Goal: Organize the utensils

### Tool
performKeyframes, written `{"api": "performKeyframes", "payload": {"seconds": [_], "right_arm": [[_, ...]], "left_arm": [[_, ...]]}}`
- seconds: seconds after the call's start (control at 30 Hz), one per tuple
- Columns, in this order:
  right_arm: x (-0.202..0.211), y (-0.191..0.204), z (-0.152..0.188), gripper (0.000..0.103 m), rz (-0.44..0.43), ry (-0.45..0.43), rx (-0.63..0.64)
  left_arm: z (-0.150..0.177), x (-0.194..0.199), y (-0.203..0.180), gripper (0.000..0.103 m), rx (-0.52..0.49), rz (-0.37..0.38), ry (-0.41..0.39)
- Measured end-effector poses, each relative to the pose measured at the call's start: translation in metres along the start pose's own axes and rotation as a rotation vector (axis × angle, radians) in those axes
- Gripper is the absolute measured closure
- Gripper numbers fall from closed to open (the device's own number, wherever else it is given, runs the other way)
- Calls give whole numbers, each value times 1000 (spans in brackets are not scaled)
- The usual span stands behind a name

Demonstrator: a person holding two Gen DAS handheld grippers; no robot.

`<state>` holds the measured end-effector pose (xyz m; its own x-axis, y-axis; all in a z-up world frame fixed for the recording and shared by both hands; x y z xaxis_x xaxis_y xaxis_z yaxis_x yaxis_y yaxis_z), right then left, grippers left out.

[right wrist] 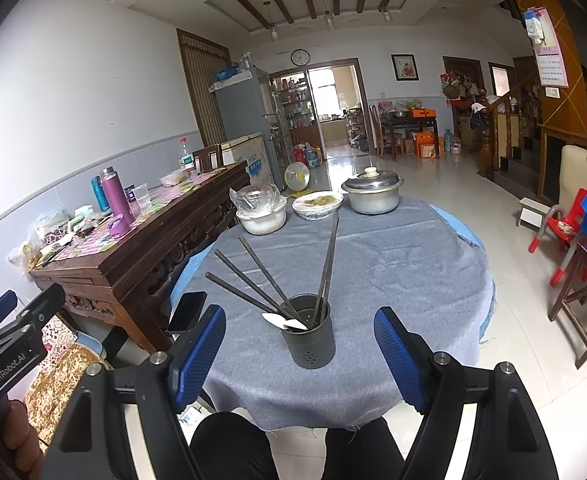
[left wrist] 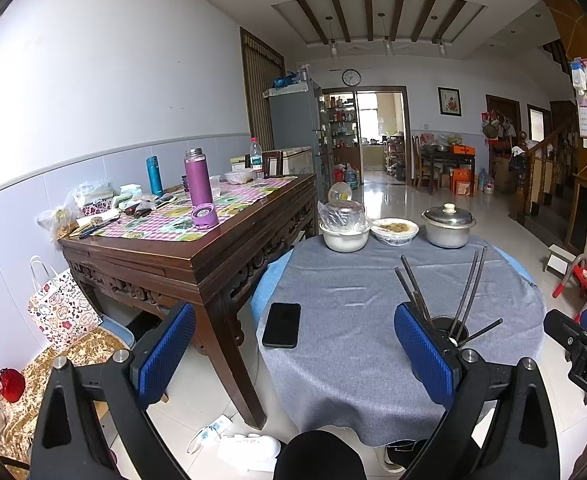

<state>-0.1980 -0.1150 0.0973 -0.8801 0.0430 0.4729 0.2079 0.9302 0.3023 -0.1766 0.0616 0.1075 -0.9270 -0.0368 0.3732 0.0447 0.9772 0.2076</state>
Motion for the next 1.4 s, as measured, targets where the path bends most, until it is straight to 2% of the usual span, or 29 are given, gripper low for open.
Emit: {"api": "performKeyframes", "payload": {"seconds": [0.73, 1.1, 1.4], "right_arm": [[-8, 6, 11, 23, -10, 33, 12], [-29, -8, 18, 23, -20, 71, -8], [-56, -38, 20, 23, -13, 85, -44]], "left_arm": [[0, -3, -7, 4, -4, 1, 15], [10, -29, -16, 4, -13, 1, 75], [23, -66, -38, 4, -27, 67, 118]]}}
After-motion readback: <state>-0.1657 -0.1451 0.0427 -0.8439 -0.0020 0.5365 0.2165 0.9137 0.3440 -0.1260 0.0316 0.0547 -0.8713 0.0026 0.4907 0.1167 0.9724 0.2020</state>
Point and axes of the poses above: each gripper's, at about its wrist camera, not at the fingertips, and x roughly against the way its jaws point, y to its left, z to its underside, the point moved 10 cm from there along -x, roughly the way its jaws point, and after that the axes turned 7 degrees about -x, right-handed, at the moved point
